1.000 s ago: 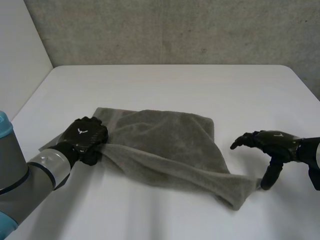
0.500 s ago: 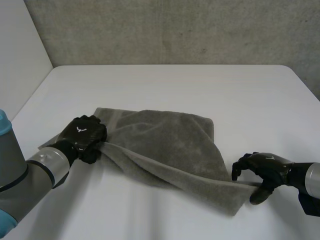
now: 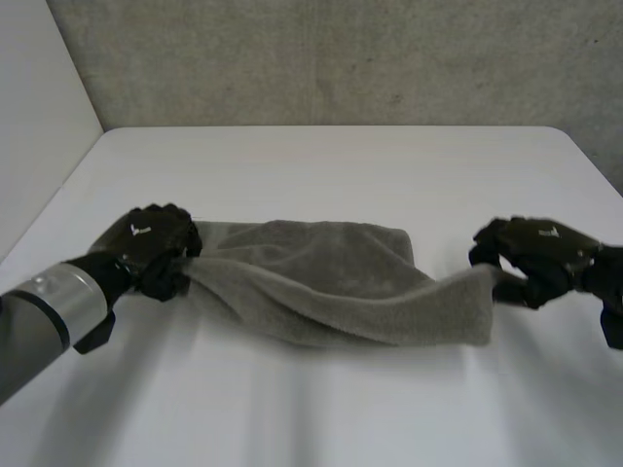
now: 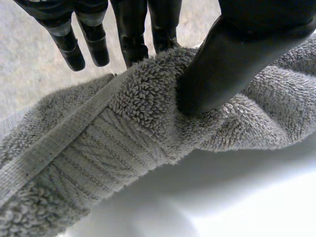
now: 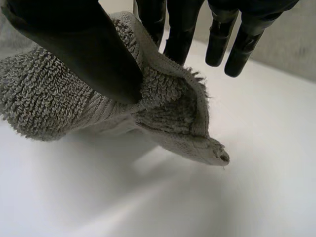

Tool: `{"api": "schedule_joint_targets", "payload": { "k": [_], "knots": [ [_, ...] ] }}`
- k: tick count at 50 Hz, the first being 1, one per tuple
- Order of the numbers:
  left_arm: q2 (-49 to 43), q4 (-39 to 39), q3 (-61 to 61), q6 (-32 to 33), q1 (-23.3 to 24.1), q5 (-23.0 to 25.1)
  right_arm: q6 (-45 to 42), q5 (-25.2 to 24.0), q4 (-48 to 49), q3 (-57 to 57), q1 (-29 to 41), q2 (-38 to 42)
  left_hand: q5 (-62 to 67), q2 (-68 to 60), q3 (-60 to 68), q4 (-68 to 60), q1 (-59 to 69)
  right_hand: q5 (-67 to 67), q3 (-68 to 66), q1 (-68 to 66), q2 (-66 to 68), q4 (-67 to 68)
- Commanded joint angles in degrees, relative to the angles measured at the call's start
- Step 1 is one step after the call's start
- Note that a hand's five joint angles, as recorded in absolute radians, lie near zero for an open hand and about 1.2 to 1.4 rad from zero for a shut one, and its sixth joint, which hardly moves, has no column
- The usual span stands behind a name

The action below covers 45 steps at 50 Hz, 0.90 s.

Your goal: Fold the towel.

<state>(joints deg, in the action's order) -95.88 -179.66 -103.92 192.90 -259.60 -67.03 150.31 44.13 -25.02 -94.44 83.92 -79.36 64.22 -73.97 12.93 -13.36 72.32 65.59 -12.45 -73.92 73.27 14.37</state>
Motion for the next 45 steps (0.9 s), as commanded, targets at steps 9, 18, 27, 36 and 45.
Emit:
{"api": "schedule_joint_targets", "payload": {
  "k": [9,18,27,36,45],
  "knots": [
    [-16.88,0.19,34.08,0.64,-0.38,-1.69,1.92,23.88,7.24,43.93,15.57,17.04,5.78,-6.03,-2.93,3.36,7.68,4.41,2.45,-6.08,6.73,-4.37],
    [-8.48,-10.07,47.94,-2.51,1.12,-3.98,12.45,31.12,29.22,52.98,19.00,7.66,5.78,-6.03,-2.93,3.36,7.68,4.41,2.45,-6.08,6.73,-4.37],
    [-3.96,-18.89,33.08,-6.83,-0.38,-3.11,12.91,28.21,23.08,37.14,18.65,6.94,5.78,-6.03,-2.93,3.36,7.68,4.41,2.45,-6.08,6.73,-4.37],
    [-6.95,-19.59,13.25,-4.12,-1.69,-2.76,8.09,27.15,24.31,15.47,18.39,5.36,5.78,-6.03,-2.93,3.36,7.68,4.41,2.45,-6.08,6.73,-4.37],
    [-13.88,-21.26,-0.40,7.48,-0.82,0.06,1.13,27.33,30.98,-2.83,18.47,8.17,5.78,-6.03,-2.93,3.36,7.68,4.41,2.45,-6.08,6.73,-4.37]
  ]
}}
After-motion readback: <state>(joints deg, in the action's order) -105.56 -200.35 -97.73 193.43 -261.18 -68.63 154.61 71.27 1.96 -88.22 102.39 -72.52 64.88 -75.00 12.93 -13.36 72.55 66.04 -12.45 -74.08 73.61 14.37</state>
